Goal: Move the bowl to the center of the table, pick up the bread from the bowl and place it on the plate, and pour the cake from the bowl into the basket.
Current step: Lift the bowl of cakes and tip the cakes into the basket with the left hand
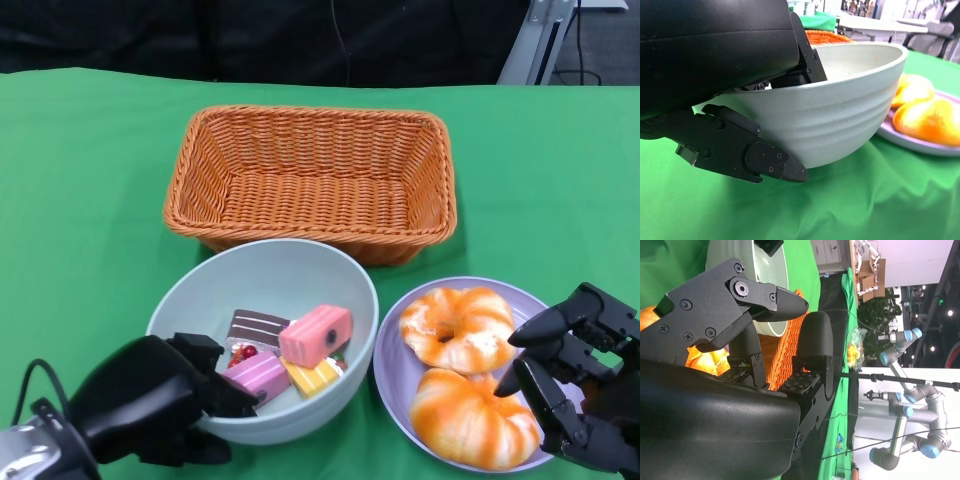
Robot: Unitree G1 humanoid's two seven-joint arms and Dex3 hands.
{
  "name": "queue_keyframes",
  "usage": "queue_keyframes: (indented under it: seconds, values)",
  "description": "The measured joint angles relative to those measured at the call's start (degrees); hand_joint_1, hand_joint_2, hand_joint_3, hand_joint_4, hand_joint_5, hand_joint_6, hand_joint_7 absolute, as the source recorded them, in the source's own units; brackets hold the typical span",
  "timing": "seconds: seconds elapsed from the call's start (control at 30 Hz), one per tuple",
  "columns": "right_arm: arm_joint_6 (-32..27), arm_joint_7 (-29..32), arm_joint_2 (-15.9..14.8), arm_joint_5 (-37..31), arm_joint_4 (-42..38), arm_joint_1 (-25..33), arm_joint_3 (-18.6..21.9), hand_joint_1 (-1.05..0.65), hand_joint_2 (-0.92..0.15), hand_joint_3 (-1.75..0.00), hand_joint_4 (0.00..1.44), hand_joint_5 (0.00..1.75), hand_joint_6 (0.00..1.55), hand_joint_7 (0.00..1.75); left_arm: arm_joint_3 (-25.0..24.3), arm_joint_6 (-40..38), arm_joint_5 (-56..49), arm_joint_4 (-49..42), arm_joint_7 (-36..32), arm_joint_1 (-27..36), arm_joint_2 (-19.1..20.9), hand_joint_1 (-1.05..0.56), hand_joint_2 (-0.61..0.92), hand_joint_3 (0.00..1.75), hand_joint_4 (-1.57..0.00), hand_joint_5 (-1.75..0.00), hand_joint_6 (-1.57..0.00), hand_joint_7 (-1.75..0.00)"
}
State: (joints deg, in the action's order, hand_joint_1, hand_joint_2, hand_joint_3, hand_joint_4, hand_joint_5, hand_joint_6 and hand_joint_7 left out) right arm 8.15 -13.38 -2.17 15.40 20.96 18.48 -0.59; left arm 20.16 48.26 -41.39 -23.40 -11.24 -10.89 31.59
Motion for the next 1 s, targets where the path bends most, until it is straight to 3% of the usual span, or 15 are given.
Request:
queue_keyframes:
  seconds: [0.23, 0.4, 0.53, 0.73, 0.77, 0.87, 1.0]
  values:
    - [-0.16, -0.25, 0.0, 0.65, -0.02, 0.04, 0.0, -0.24, -0.55, -0.87, 0.62, 1.53, 0.62, 1.19, -2.65, 6.49, 4.15, 0.24, 0.32, 1.11, 2.29, -0.19, 0.92, 0.23, -0.74, -1.67, -0.79, -1.11]
    - [-0.77, -0.97, 0.0, 1.52, -0.47, -0.09, -0.04, -0.25, -0.54, -0.9, 0.61, 1.57, 0.61, 1.24, -6.88, 12.28, 6.18, 0.66, -0.11, 1.36, 2.53, -0.17, 0.91, 0.23, -0.69, -1.74, -0.63, -1.41]
    - [-0.79, -0.97, 0.02, 1.5, -1.04, -0.18, -0.25, -0.25, -0.54, -0.9, 0.61, 1.58, 0.61, 1.25, -9.78, 13.2, 7.12, 2.51, 0.12, 1.58, 2.69, -0.18, 0.91, 0.23, -0.68, -1.75, -0.69, -1.28]
    - [-0.84, -0.97, 0.03, 1.43, -1.46, -0.31, -0.43, -0.24, -0.55, -0.9, 0.6, 1.58, 0.6, 1.25, -12.18, 14.02, 10.23, 5.73, 2.0, 2.38, 2.75, -0.17, 0.88, 0.24, -0.69, -1.75, -0.73, -1.25]
    - [-0.85, -0.97, 0.03, 1.4, -1.46, -0.32, -0.44, -0.24, -0.55, -0.9, 0.6, 1.58, 0.6, 1.25, -12.39, 14.09, 10.52, 6.16, 2.41, 2.43, 2.75, -0.17, 0.87, 0.26, -0.7, -1.75, -0.73, -1.25]
    - [-0.85, -0.99, 0.04, 1.39, -1.64, -0.43, -0.52, -0.23, -0.55, -0.89, 0.6, 1.58, 0.6, 1.25, -13.13, 14.34, 12.97, 7.56, 4.0, 2.9, 2.75, -0.18, 0.62, 0.75, -0.73, -1.75, -0.76, -1.25]
    - [-0.93, -0.99, 0.07, 1.5, -1.83, -0.63, -0.54, -0.22, -0.55, -0.89, 0.6, 1.58, 0.6, 1.25, -13.47, 14.39, 17.24, 9.3, 6.34, 2.29, 2.32, -0.2, 0.59, 0.88, -0.72, -1.75, -0.76, -1.25]
